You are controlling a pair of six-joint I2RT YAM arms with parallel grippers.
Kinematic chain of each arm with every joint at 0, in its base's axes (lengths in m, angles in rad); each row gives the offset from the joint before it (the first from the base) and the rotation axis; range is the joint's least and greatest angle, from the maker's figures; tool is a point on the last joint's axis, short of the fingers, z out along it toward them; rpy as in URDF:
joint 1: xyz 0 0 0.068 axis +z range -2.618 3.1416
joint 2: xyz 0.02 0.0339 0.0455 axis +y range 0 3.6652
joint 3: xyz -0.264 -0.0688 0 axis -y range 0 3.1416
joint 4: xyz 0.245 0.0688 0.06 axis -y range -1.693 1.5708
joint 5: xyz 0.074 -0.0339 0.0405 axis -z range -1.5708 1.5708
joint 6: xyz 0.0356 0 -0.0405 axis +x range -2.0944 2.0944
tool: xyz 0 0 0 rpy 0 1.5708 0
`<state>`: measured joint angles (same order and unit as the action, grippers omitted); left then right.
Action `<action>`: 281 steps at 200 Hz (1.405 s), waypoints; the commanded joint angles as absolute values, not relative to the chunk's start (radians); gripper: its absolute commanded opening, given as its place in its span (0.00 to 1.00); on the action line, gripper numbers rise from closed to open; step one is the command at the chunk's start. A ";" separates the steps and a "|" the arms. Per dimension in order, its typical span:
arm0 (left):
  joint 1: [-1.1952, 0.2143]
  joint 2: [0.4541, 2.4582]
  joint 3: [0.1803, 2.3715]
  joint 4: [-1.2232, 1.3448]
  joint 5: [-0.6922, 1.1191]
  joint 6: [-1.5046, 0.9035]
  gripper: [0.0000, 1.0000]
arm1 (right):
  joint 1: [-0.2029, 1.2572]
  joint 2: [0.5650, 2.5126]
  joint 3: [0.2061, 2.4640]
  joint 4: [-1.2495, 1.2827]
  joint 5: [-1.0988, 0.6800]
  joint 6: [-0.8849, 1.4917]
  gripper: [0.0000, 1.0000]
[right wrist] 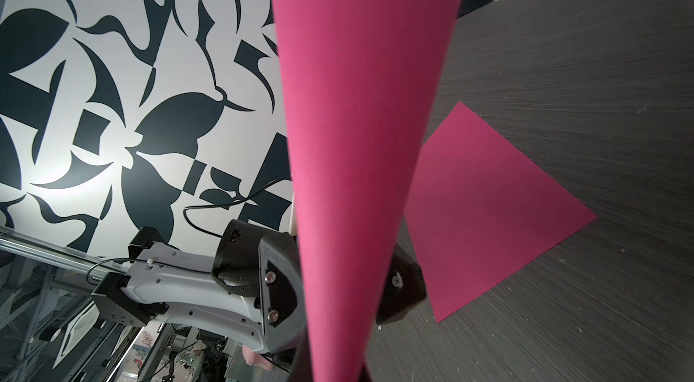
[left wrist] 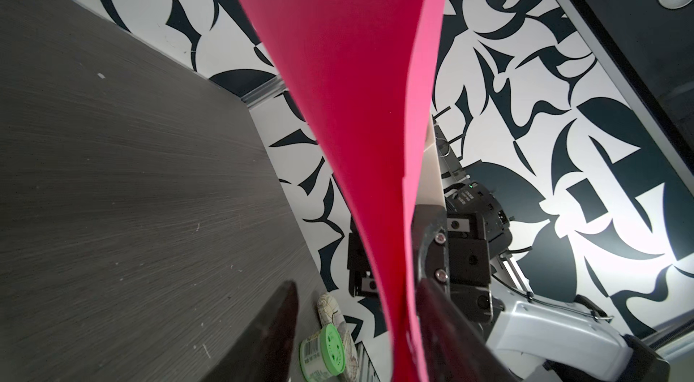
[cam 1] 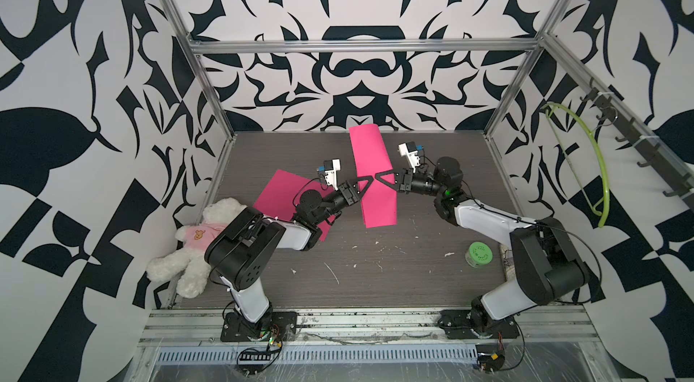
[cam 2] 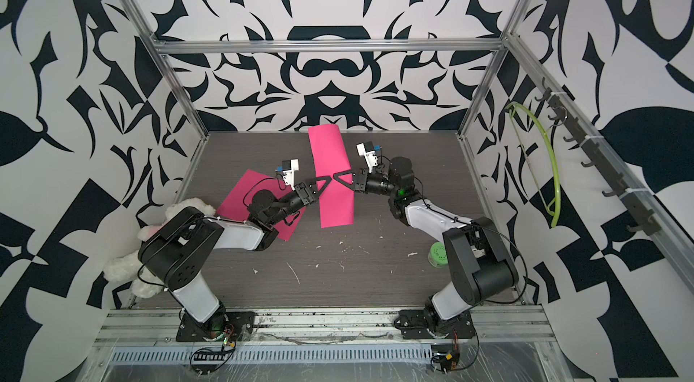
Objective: Fold the rectangular paper in half along the long edge
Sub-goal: Fold the paper at the center of the board.
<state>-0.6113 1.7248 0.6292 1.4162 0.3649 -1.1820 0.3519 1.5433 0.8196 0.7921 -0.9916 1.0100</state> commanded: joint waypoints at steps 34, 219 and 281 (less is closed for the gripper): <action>-0.608 1.701 0.658 1.439 0.404 -1.178 0.33 | 0.347 1.532 0.828 0.861 -1.011 1.024 0.00; -0.595 1.689 0.642 1.439 0.412 -1.192 0.00 | 0.331 1.500 0.836 0.882 -0.922 1.034 0.42; -0.590 1.693 0.638 1.439 0.414 -1.201 0.00 | 0.322 1.497 0.841 0.957 -0.907 1.071 0.01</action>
<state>-0.5980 1.7130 0.6415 1.4242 0.3996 -1.1988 0.3267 1.5429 0.8196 0.8444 -0.9199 1.0496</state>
